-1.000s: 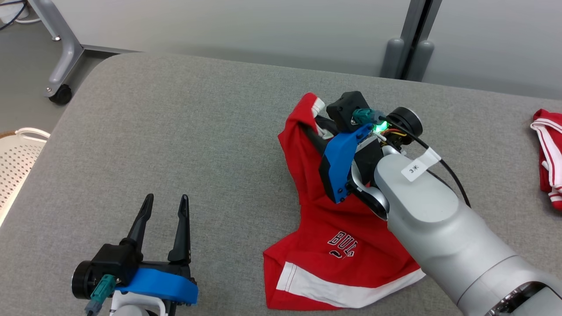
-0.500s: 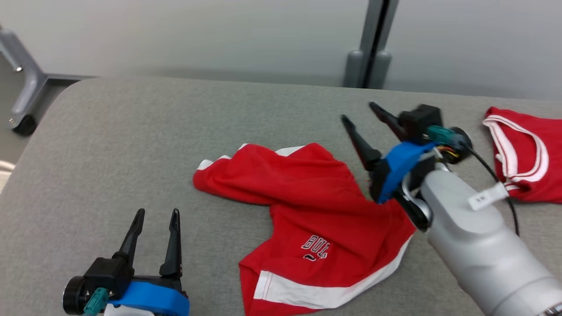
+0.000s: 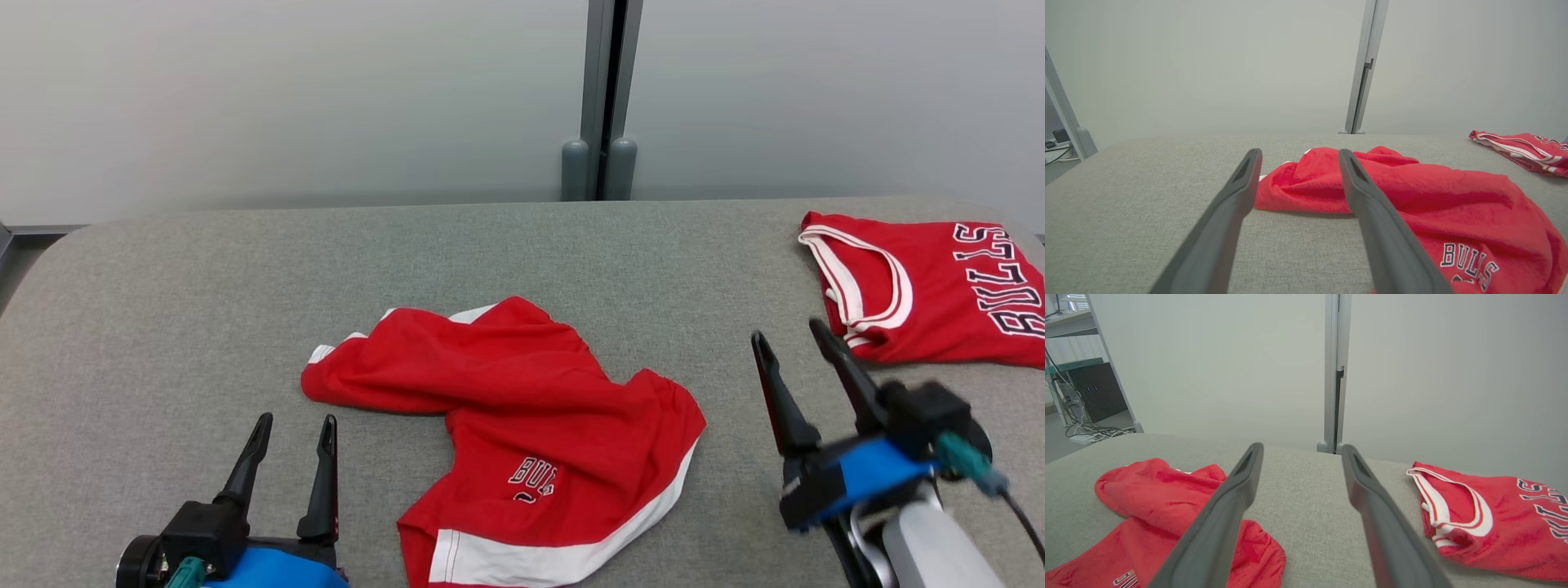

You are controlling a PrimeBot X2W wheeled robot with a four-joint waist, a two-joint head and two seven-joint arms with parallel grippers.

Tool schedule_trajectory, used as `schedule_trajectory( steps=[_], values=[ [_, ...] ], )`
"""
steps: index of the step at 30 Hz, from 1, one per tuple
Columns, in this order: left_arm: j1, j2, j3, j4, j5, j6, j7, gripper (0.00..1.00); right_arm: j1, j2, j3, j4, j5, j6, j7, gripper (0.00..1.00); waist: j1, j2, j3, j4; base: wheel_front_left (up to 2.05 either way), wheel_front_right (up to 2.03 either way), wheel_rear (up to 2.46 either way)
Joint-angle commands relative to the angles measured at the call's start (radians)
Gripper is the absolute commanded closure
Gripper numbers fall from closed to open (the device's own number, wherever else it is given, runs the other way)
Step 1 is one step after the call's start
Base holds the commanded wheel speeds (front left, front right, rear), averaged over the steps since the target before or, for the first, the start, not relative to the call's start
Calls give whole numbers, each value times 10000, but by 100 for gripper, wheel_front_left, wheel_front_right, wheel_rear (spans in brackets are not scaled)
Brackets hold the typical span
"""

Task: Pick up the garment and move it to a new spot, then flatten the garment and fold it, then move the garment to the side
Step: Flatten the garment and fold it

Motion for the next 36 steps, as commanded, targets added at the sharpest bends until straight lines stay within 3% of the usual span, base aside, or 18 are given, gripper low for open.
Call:
schedule_trajectory(
  steps=[1,6,10,23,30,36],
  values=[
    [78,66,-5,-21,56,-15,-47,0,559,186,-291,-417,-267,4,-27,0,1,1,-42,0,0,0,0],
    [173,111,-84,-24,79,-15,-47,0,2349,998,-1769,-1867,-843,4,-28,0,1,1,-146,126,0,0,0],
    [224,67,-116,-93,107,-15,-47,0,2954,1273,-2035,-2224,-1019,5,-28,0,1,1,-115,152,0,0,0],
    [322,339,-2343,598,-305,-15,-47,0,2890,1453,-2052,-2374,-1228,5,-28,0,1,1,-102,228,0,0,0],
    [249,666,-3709,1261,-1037,-15,187,0,2831,1460,-2133,-2356,-1200,4,-29,0,1,1,46,149,0,0,0],
    [34,810,-4327,1900,-1622,-14,419,0,2729,1460,-2154,-2283,-1108,4,-30,0,1,1,194,-53,0,0,0]
  ],
)
